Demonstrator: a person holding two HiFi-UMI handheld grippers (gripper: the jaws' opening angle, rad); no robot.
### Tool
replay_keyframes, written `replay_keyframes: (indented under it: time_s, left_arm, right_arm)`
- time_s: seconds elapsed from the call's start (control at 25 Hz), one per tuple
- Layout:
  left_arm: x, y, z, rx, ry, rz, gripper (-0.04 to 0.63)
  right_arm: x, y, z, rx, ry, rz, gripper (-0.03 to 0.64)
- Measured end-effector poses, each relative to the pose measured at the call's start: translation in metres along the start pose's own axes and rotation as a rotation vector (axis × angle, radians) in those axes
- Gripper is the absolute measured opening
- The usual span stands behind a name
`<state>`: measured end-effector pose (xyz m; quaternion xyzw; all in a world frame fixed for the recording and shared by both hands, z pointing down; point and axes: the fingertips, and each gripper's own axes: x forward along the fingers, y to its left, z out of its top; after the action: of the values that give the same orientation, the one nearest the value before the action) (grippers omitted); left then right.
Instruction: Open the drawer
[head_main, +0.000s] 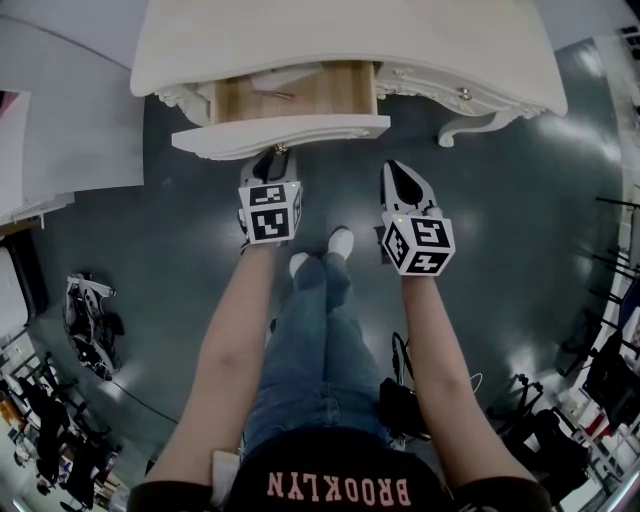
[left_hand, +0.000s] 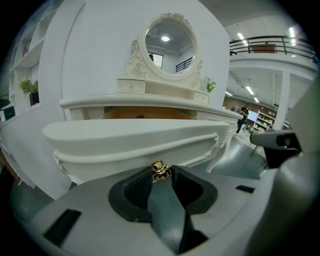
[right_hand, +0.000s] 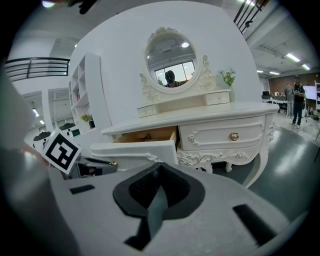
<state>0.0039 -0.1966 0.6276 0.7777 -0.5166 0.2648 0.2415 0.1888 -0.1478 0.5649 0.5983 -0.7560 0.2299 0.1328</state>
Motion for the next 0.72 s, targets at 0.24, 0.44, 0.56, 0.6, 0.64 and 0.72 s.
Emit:
replay_keyframes:
  time_s: [0.24, 0.44, 0.56, 0.6, 0.64, 0.72]
  left_arm:
    - [-0.017, -0.006, -0.017, -0.008, 0.002, -0.007, 0.114]
    - [-0.029, -0.010, -0.030, -0.007, 0.002, -0.016, 0.114]
    - [-0.035, -0.013, -0.036, -0.002, 0.008, -0.024, 0.114]
    - [-0.037, -0.015, -0.038, -0.001, 0.009, -0.027, 0.114]
    - [-0.040, -0.016, -0.040, -0.001, 0.011, -0.029, 0.114]
    - [-0.047, -0.018, -0.045, -0.001, 0.012, -0.034, 0.114]
  right_arm:
    - [-0.011, 0.002, -0.003, 0.001, -0.012, -0.010, -0.003]
    - [-0.026, 0.009, -0.011, -0.004, -0.016, -0.019, -0.003]
    - [-0.036, 0.012, -0.016, -0.004, -0.016, -0.027, -0.003]
    - [-0.040, 0.014, -0.017, -0.004, -0.016, -0.030, -0.003]
    - [-0.043, 0.015, -0.018, -0.003, -0.016, -0.032, -0.003]
    - [-0.051, 0.020, -0.019, -0.003, -0.018, -0.035, -0.003]
